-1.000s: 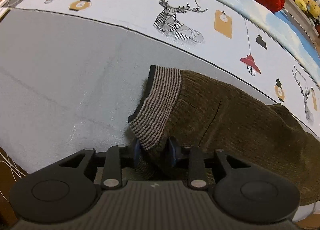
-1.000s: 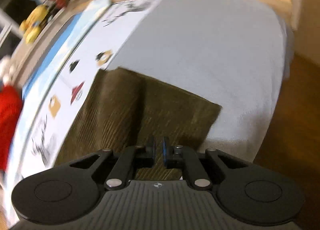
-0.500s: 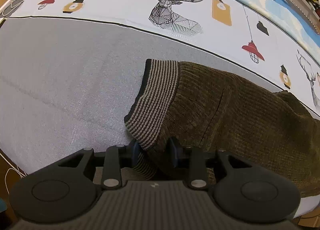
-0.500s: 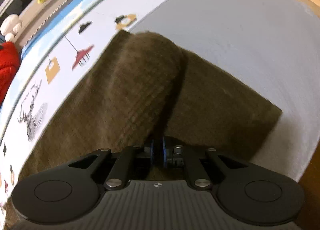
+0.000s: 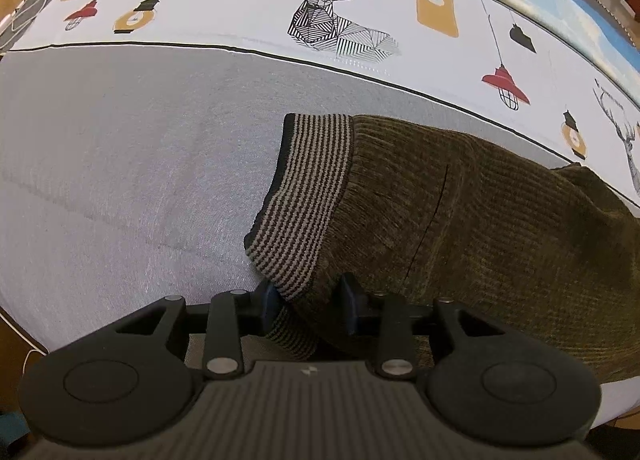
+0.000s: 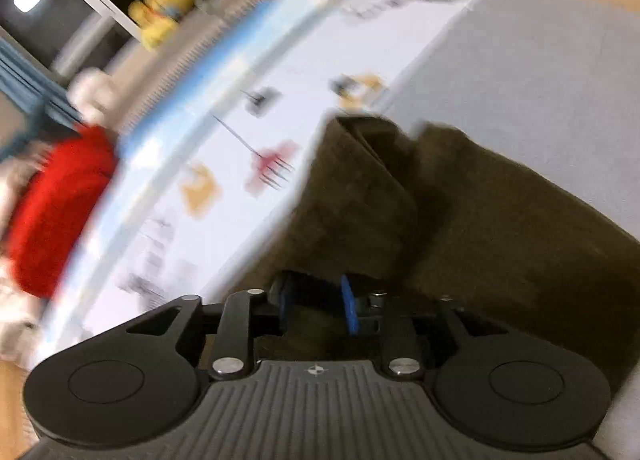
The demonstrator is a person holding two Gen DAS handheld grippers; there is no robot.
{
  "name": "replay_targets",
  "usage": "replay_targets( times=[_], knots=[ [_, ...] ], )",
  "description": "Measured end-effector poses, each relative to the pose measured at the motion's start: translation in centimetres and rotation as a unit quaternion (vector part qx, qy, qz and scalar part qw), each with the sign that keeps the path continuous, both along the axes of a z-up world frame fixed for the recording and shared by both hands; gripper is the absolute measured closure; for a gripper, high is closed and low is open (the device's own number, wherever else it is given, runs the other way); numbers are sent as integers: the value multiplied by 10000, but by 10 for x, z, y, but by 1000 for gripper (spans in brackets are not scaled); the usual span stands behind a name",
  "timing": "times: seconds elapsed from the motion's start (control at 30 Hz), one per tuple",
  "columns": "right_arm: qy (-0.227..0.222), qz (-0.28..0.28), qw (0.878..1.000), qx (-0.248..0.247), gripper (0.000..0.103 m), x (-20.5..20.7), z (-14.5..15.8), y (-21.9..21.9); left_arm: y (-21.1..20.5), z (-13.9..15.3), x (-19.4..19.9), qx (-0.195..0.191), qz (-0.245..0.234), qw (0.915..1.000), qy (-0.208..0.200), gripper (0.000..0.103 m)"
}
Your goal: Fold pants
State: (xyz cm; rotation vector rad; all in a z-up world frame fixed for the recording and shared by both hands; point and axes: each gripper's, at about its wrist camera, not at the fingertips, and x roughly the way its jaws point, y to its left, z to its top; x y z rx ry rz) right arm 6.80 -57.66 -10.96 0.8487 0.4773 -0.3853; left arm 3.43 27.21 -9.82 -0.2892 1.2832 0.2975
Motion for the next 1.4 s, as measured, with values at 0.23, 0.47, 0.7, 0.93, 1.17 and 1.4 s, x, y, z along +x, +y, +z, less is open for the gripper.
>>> replay_targets(
  times=[0.23, 0.47, 0.7, 0.93, 1.17, 1.4],
  knots=[
    [432, -402, 9982, -36, 53, 10, -7, -2, -4, 0, 3, 98, -91, 9999, 43, 64],
    [100, -1038, 9944, -143, 53, -13, 12, -12, -2, -1, 2, 30, -109, 9999, 26, 64],
    [488, -2080, 9768, -171, 52, -66, 18, -36, -3, -1, 3, 61, -163, 9998, 15, 64],
    [1082, -2169, 9702, 75, 53, -79, -3, -37, -5, 0, 2, 120, -202, 9997, 1, 63],
    [1324, -790, 9879, -177, 74, -31, -6, -7, -7, 1, 1, 147, -218, 9997, -2, 63],
    [736, -373, 9965, -128, 71, -13, -5, 1, -6, -1, 2, 144, -266, 9995, 17, 62]
  ],
)
